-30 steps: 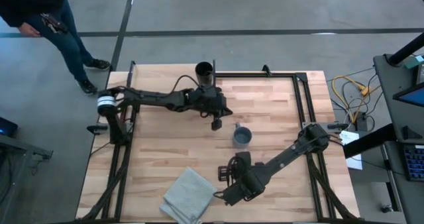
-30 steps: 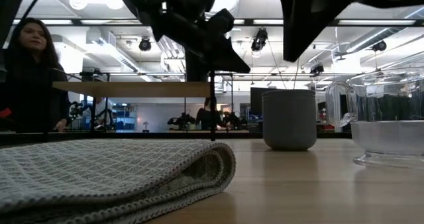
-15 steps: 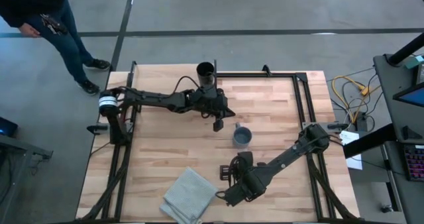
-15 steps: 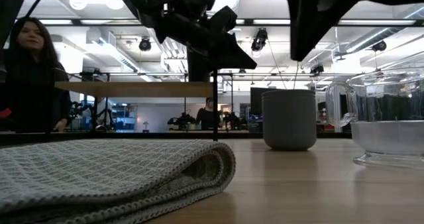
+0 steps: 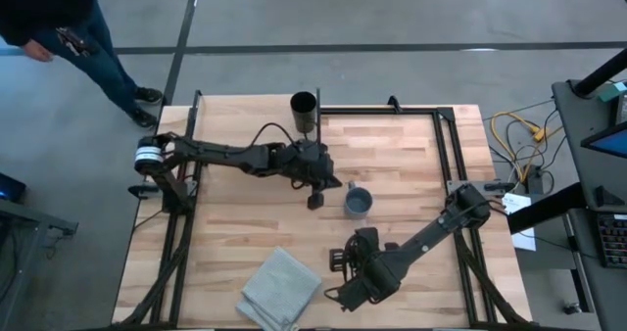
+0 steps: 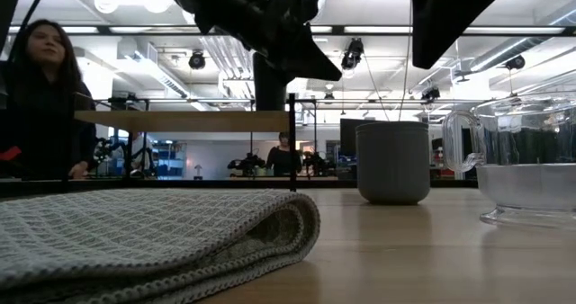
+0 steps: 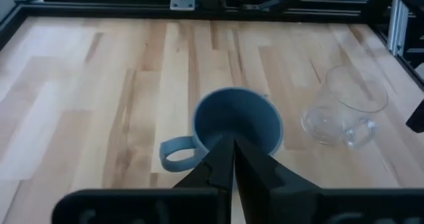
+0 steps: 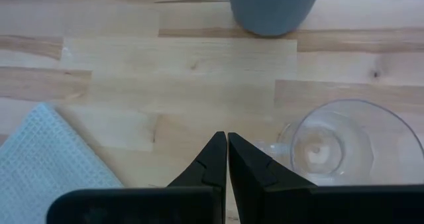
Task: Stack small to large cups/mugs on shelf
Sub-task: Put the blue mug on the shelf
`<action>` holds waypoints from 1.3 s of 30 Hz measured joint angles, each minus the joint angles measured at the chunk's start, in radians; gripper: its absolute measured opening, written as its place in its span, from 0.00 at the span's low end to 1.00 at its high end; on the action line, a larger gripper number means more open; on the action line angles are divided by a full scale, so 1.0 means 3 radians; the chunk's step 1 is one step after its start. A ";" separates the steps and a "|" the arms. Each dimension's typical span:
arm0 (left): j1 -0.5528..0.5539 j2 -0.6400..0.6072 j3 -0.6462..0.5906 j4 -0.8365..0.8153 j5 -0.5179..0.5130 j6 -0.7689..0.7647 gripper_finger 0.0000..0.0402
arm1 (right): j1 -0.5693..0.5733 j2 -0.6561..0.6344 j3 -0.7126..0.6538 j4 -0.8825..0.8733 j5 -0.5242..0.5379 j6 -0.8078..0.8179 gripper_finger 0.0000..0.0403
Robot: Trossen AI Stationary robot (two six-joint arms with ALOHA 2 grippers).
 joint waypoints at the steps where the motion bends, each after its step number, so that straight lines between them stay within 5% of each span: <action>1: -0.0023 -0.0001 0.0000 -0.0006 -0.0006 0.0000 0.00 | 0.0004 0.0000 0.0000 0.0001 -0.0001 0.0000 0.02; 39: -0.0493 -0.0004 -0.0026 -0.0345 -0.0240 0.0164 0.00 | 0.0135 -0.0240 0.0003 0.0169 0.0409 -0.0195 0.02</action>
